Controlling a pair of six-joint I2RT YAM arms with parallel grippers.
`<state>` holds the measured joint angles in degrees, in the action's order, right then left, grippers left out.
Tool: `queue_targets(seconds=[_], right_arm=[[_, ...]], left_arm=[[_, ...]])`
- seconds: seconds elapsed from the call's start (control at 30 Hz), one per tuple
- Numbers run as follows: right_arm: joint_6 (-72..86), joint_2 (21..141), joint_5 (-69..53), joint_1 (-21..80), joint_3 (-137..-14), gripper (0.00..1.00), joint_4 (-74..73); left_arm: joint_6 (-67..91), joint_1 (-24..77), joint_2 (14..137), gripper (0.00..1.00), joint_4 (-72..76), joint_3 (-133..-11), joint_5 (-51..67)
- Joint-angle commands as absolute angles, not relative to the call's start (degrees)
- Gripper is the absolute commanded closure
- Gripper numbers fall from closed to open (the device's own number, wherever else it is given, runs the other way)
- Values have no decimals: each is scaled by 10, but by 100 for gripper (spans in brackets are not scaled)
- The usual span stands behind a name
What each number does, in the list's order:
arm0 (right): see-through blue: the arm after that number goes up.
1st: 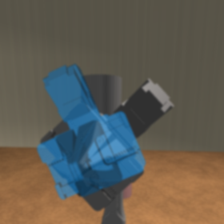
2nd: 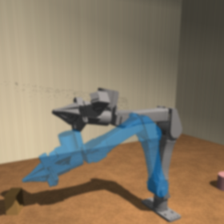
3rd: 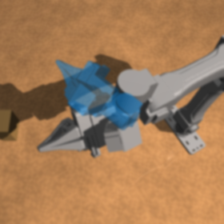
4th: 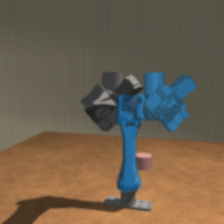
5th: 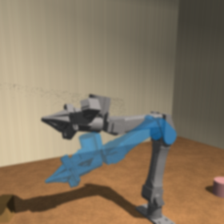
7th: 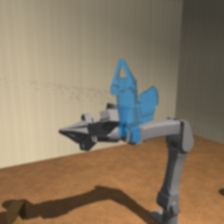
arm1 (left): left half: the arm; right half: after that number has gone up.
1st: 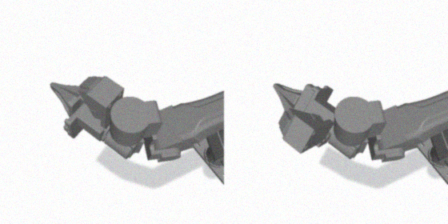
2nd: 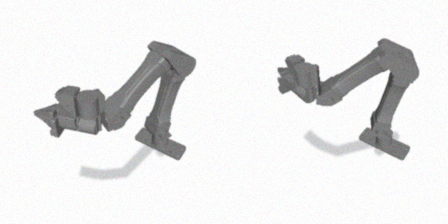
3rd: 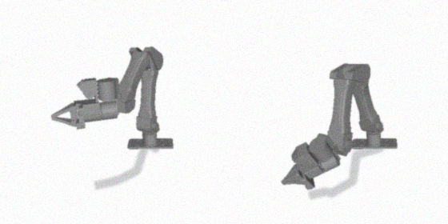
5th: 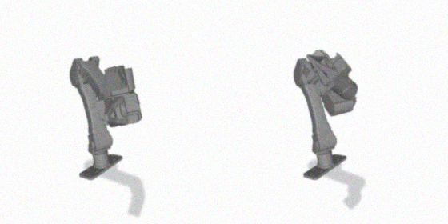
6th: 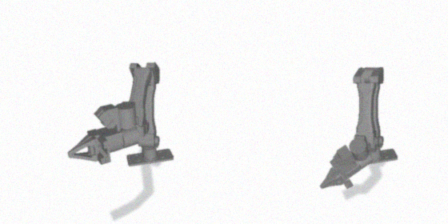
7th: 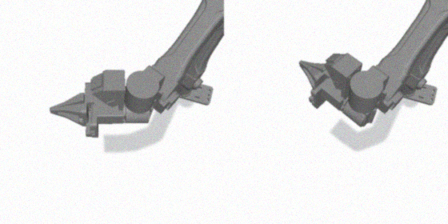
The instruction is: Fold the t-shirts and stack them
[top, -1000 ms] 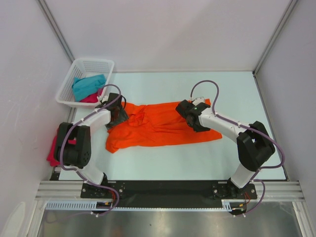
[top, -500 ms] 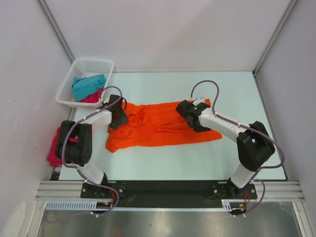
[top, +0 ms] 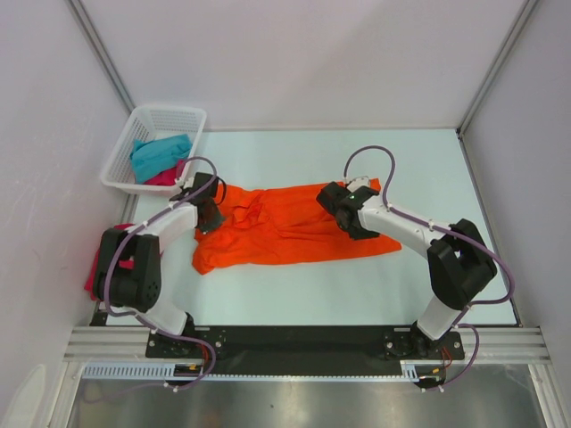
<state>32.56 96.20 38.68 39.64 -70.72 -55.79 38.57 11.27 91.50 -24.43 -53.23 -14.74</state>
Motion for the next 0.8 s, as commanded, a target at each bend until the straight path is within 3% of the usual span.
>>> queue_targets(seconds=[0.0, 0.77], right_arm=[[341, 951, 398, 403, -699, 69, -552], [350, 913, 391, 439, -680, 69, -549]], left_arm=[[391, 112, 856, 100, -279, -533, -162], [403, 113, 620, 100, -435, -474, -162]])
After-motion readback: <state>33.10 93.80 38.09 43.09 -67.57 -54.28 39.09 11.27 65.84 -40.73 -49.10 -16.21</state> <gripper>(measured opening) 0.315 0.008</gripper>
